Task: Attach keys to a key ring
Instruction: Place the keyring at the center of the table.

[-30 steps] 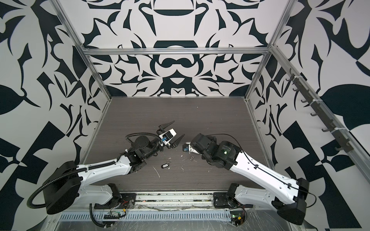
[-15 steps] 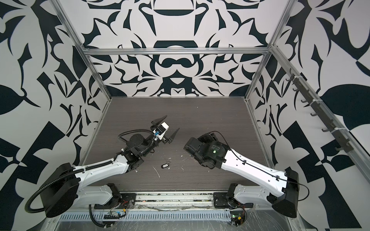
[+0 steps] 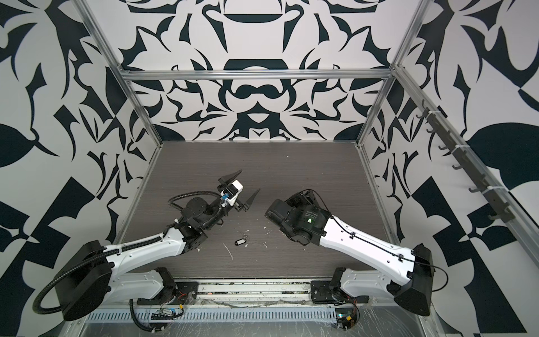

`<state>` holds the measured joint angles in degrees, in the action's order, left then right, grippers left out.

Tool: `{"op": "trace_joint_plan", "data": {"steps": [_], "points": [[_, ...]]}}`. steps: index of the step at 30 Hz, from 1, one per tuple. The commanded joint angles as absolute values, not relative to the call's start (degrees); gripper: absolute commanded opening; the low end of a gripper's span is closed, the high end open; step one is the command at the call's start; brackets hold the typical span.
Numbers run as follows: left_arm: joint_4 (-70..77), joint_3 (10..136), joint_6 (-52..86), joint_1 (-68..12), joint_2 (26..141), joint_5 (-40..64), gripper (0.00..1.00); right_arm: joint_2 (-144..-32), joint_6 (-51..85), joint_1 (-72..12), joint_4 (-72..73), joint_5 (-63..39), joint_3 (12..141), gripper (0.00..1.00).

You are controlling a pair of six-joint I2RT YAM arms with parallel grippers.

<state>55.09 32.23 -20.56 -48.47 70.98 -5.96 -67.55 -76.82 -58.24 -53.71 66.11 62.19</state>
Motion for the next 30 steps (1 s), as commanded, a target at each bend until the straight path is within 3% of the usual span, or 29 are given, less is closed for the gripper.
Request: {"op": "trace_joint_plan", "data": {"steps": [1, 19, 30], "points": [[57.67, 31.51, -19.95, -48.08, 69.94, -5.22, 0.91, -66.17, -77.36, -58.53, -51.25, 68.36, 62.65, 0.00], [58.09, 31.00, -19.74, -47.81, 69.46, -5.36, 0.92, -65.84, -75.41, -58.91, -45.95, 65.86, 60.29, 0.00], [58.71, 30.41, -19.60, -47.68, 68.92, -5.29, 0.92, -69.26, -58.36, -59.11, -50.56, 63.12, 64.05, 0.00]]}}
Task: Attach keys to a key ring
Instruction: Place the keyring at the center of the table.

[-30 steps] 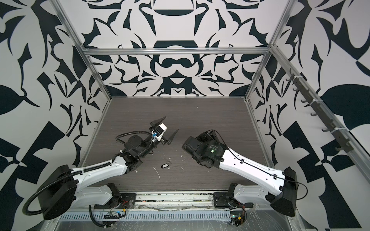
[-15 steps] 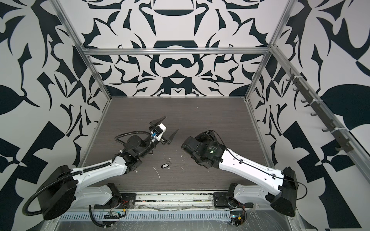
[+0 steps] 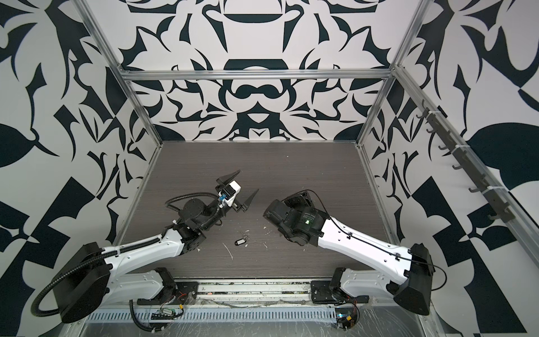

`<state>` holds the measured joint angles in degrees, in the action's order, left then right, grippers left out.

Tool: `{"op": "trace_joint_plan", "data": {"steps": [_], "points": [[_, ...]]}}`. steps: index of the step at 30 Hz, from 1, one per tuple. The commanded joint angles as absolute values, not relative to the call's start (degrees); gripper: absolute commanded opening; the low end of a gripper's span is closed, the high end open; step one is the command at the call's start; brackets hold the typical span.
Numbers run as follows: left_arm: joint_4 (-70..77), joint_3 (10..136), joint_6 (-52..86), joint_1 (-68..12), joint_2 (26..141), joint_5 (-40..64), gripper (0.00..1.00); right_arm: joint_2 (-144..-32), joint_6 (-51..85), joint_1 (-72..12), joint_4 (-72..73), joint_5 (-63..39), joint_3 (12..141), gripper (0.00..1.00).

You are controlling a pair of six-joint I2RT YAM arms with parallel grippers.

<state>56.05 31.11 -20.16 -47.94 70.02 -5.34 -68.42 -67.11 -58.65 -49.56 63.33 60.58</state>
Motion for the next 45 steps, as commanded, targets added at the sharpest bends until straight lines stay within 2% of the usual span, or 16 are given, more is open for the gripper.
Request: {"op": "trace_joint_plan", "data": {"steps": [1, 4, 10, 16, 25, 30, 36, 45], "points": [[58.80, 30.47, -19.61, -47.64, 69.05, -5.35, 0.92, -69.74, -56.17, -59.38, -51.34, 62.49, 64.59, 0.00], [58.80, 30.41, -19.56, -47.64, 68.87, -5.22, 0.92, -71.20, -47.08, -60.27, -54.62, 57.10, 66.58, 0.00], [58.95, 30.05, -19.35, -47.65, 68.54, -5.45, 0.92, -73.53, -25.95, -60.47, -56.78, 37.73, 72.80, 0.00], [59.68, 29.63, -19.04, -47.55, 68.03, -5.66, 0.92, -77.59, -10.76, -60.47, -51.92, 29.91, 74.87, 0.00], [62.19, 27.41, -18.11, -47.20, 65.62, -9.03, 0.92, -75.30, -2.33, -59.06, -21.95, 31.23, 61.17, 0.00], [62.84, 26.54, -18.11, -46.67, 64.49, -9.34, 0.93, -77.64, 4.80, -53.08, -18.73, 25.32, 56.93, 0.00], [62.49, 26.89, -17.41, -46.64, 65.02, -8.62, 0.94, -78.12, 10.29, -50.98, -13.02, 26.92, 48.43, 0.00], [62.50, 27.53, -17.14, -46.58, 66.02, -8.05, 0.94, -76.20, 17.80, -50.43, -12.70, 30.36, 39.89, 0.00]]}}
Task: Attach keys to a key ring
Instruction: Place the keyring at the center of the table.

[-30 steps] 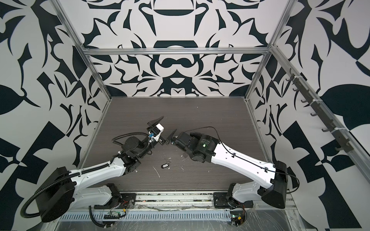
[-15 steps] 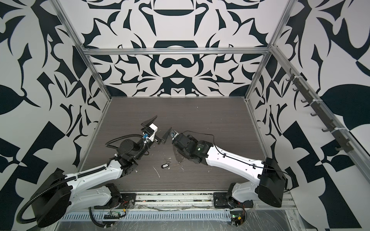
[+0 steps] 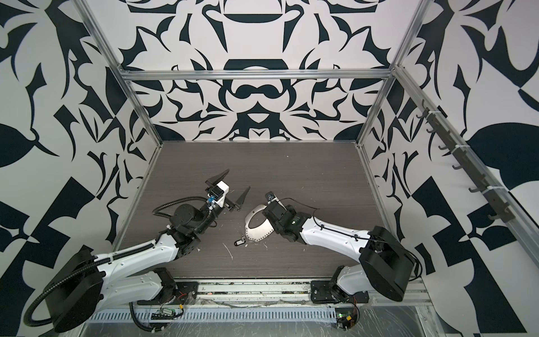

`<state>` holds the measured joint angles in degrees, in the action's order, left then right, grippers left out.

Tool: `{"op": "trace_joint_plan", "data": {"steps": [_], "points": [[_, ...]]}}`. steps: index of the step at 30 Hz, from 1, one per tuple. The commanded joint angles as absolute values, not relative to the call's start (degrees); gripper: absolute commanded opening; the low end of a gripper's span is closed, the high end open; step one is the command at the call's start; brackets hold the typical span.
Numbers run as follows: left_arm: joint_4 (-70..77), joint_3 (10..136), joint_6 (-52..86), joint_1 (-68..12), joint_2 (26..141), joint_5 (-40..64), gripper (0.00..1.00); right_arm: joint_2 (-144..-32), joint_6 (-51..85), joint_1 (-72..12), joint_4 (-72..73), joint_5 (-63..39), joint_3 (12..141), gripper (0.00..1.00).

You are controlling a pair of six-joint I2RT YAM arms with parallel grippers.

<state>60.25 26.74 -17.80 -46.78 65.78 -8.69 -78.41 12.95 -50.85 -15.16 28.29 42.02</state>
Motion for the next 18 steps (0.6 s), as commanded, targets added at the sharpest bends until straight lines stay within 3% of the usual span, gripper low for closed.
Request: {"op": "trace_joint_plan", "data": {"steps": [1, 8, 18], "points": [[62.50, 27.51, -17.14, -46.58, 66.16, -7.96, 0.94, -75.71, 18.49, -50.36, -12.43, 30.19, 39.06, 0.00], [62.49, 27.59, -17.05, -46.58, 66.19, -7.80, 0.94, -73.90, 27.89, -50.36, -12.31, 28.36, 34.25, 0.00], [62.23, 27.79, -16.61, -46.58, 66.31, -6.97, 0.94, -77.70, 35.31, -50.33, -15.00, 36.55, 33.96, 0.00]]}}
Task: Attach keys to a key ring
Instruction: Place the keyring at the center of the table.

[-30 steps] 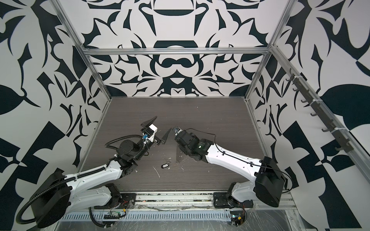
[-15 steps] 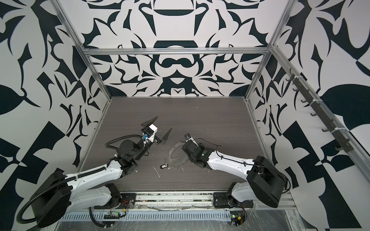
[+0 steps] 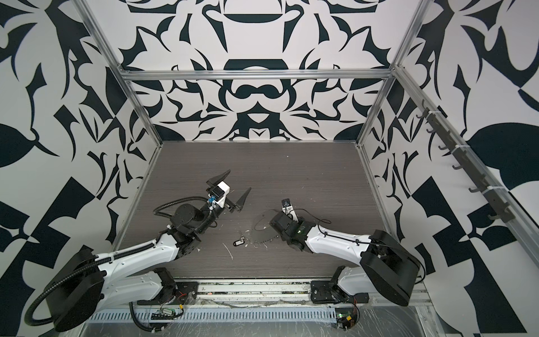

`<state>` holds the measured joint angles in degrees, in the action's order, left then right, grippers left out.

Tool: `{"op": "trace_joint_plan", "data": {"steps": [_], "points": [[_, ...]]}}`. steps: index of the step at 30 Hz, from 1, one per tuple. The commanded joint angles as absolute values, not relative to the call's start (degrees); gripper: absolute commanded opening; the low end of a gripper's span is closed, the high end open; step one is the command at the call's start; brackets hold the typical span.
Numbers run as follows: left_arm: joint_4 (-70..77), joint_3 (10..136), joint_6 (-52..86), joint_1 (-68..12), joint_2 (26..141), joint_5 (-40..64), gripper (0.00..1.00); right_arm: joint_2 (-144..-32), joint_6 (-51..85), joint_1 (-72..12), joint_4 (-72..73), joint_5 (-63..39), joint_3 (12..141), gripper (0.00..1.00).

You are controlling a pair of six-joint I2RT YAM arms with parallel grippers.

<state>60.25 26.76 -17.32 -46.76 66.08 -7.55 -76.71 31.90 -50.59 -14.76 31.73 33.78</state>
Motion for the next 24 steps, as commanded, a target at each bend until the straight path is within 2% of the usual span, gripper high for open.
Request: {"op": "trace_joint_plan", "data": {"steps": [1, 6, 11, 14, 21, 24], "points": [[62.14, 27.77, -16.61, -46.58, 66.19, -6.97, 0.94, -78.32, 35.58, -50.36, -15.77, 36.53, 34.60, 0.00], [62.04, 27.69, -16.62, -46.58, 66.14, -6.89, 0.95, -80.55, 39.83, -50.30, -19.25, 39.05, 35.84, 0.00], [61.80, 27.88, -16.35, -46.58, 66.30, -6.38, 0.95, -81.72, 40.66, -50.28, -15.18, 35.36, 33.58, 0.01], [61.84, 28.03, -16.36, -46.58, 66.59, -6.50, 0.95, -82.45, 41.72, -50.22, -16.04, 35.64, 33.75, 0.06], [61.81, 27.86, -16.37, -46.58, 66.20, -6.33, 0.95, -78.75, 42.75, -49.68, -18.13, 36.96, 32.96, 0.31], [61.79, 27.88, -16.35, -46.57, 66.12, -6.39, 0.95, -75.56, 43.33, -49.65, -20.36, 38.98, 32.54, 0.32]]}}
